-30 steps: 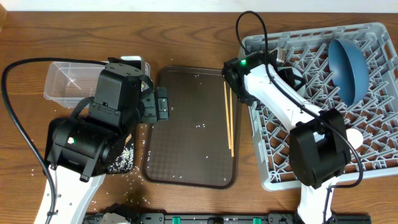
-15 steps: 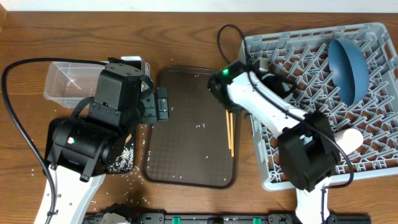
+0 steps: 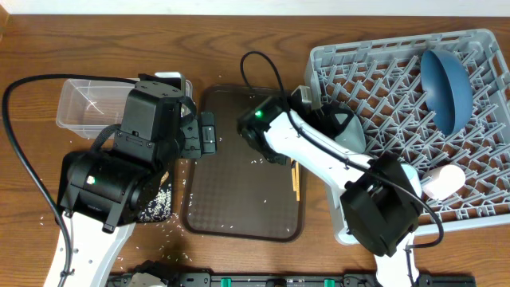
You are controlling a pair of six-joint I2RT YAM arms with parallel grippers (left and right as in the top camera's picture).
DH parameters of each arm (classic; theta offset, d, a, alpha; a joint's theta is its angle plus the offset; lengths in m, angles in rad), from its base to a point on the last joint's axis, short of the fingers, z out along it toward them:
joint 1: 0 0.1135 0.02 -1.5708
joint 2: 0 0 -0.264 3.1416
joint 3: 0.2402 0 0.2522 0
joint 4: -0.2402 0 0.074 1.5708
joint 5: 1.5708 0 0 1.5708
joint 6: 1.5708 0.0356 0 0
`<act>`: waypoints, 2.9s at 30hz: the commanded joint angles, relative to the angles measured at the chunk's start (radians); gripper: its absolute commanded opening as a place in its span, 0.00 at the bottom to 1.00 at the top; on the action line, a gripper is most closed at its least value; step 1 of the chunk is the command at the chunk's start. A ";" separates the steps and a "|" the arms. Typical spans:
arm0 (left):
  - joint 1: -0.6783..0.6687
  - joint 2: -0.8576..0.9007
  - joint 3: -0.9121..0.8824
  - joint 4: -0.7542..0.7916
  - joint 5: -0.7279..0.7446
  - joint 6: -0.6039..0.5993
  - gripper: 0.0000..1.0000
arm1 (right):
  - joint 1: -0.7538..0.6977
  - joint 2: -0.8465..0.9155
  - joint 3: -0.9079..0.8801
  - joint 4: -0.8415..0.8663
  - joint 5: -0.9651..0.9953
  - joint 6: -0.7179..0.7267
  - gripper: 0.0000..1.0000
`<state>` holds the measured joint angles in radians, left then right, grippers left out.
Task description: Sort waste into correct bins and load items into the dishwasher rack
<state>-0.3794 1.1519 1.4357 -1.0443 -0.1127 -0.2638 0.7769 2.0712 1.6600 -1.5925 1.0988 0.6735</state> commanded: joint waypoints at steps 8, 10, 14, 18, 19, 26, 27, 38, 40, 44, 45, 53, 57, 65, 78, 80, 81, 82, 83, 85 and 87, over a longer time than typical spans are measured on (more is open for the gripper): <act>0.005 -0.035 0.013 -0.015 -0.033 0.087 0.98 | -0.016 -0.001 0.326 -0.013 -0.146 -0.047 0.77; 0.005 -0.066 0.013 -0.021 -0.066 0.087 0.98 | -0.034 -0.001 0.383 -0.007 -0.245 -0.048 0.80; 0.013 -0.140 0.013 -0.047 -0.118 0.087 0.98 | -0.061 -0.001 0.438 0.054 -0.588 -0.151 0.75; 0.053 -0.208 0.013 -0.087 -0.136 0.045 0.98 | -0.064 0.000 0.409 0.143 -0.967 -0.270 0.68; 0.066 -0.221 0.013 -0.095 -0.136 0.026 0.98 | -0.063 0.000 0.394 0.161 -1.012 -0.272 0.66; 0.146 -0.267 0.013 -0.184 -0.136 -0.030 0.98 | -0.077 0.000 0.153 0.353 -1.033 -0.229 0.49; 0.153 -0.266 0.013 -0.200 -0.136 -0.030 0.98 | -0.084 0.000 0.118 0.378 -1.033 -0.218 0.49; 0.160 -0.262 0.008 -0.242 -0.136 -0.029 0.98 | -0.182 0.001 -0.106 0.620 -1.093 -0.135 0.41; 0.160 -0.262 0.008 -0.242 -0.136 -0.029 0.98 | -0.190 0.001 -0.130 0.649 -1.088 -0.135 0.41; 0.160 -0.262 0.008 -0.243 -0.135 -0.029 0.98 | -0.197 0.001 -0.171 0.692 -1.088 -0.118 0.40; 0.160 -0.262 0.008 -0.243 -0.135 -0.029 0.98 | -0.198 0.001 -0.179 0.702 -1.089 -0.111 0.38; 0.160 -0.262 0.008 -0.242 -0.135 -0.029 0.98 | -0.194 0.002 -0.216 0.755 -1.107 -0.037 0.28; 0.160 -0.262 0.008 -0.243 -0.135 -0.029 0.98 | -0.194 0.002 -0.263 0.800 -1.107 -0.014 0.26; 0.160 -0.262 0.008 -0.243 -0.135 -0.029 0.98 | -0.192 -0.001 -0.240 0.810 -1.180 -0.171 0.26; 0.160 -0.262 0.008 -0.242 -0.136 -0.029 0.98 | -0.204 -0.062 -0.190 0.733 -1.078 -0.121 0.28; 0.160 -0.262 0.008 -0.243 -0.135 -0.029 0.98 | -0.203 -0.056 -0.190 0.733 -1.075 -0.121 0.29; 0.160 -0.262 0.008 -0.243 -0.135 -0.029 0.98 | -0.203 -0.053 -0.192 0.732 -1.064 -0.120 0.29; 0.160 -0.262 0.008 -0.243 -0.135 -0.029 0.98 | -0.203 -0.048 -0.194 0.732 -1.050 -0.113 0.29; 0.160 -0.262 0.008 -0.242 -0.135 -0.029 0.98 | -0.202 -0.043 -0.195 0.732 -1.046 -0.103 0.29; 0.160 -0.262 0.008 -0.243 -0.135 -0.029 0.98 | -0.202 -0.024 -0.195 0.732 -1.047 -0.074 0.29; 0.160 -0.262 0.008 -0.242 -0.135 -0.029 0.98 | -0.202 -0.008 -0.196 0.727 -1.044 -0.060 0.29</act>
<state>-0.2241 0.8883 1.4361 -1.2831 -0.2367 -0.2882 0.5835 2.0350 1.4532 -0.8604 0.0238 0.5678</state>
